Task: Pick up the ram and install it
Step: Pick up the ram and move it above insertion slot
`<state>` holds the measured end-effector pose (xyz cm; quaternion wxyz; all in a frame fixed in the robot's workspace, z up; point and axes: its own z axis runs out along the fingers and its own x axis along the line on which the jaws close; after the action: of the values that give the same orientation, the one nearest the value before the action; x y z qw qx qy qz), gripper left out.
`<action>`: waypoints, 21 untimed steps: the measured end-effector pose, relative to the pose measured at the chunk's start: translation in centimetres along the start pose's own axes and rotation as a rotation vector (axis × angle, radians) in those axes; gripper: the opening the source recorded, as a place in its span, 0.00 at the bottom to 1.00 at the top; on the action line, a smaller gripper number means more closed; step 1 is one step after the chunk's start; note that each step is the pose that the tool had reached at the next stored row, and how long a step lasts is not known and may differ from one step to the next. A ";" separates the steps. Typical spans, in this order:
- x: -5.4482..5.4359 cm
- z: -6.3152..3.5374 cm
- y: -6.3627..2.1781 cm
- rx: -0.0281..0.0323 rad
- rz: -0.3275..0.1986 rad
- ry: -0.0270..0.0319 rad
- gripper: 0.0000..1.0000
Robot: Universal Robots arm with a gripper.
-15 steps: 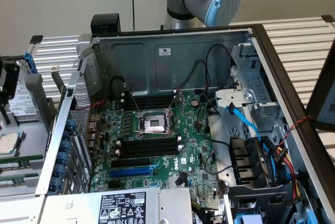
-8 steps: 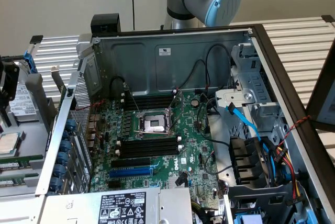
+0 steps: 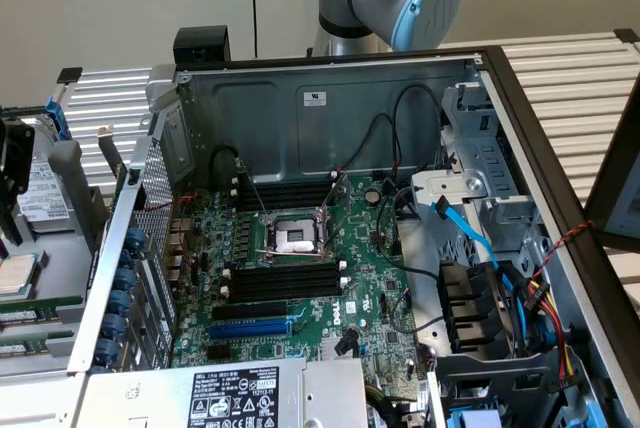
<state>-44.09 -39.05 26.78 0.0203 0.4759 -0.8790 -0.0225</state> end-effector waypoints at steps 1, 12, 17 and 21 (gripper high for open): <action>0.0 0.04 0.00 0.0001 -0.018 0.0012 0.24; 0.0 0.51 -0.03 -0.0037 -0.218 0.0177 0.24; 0.0 0.70 0.04 -0.0033 -0.290 0.0305 0.24; 0.1 0.74 0.08 0.0044 -0.310 0.0468 0.24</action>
<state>-44.23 -39.05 26.04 0.0361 0.6064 -0.7942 -0.0123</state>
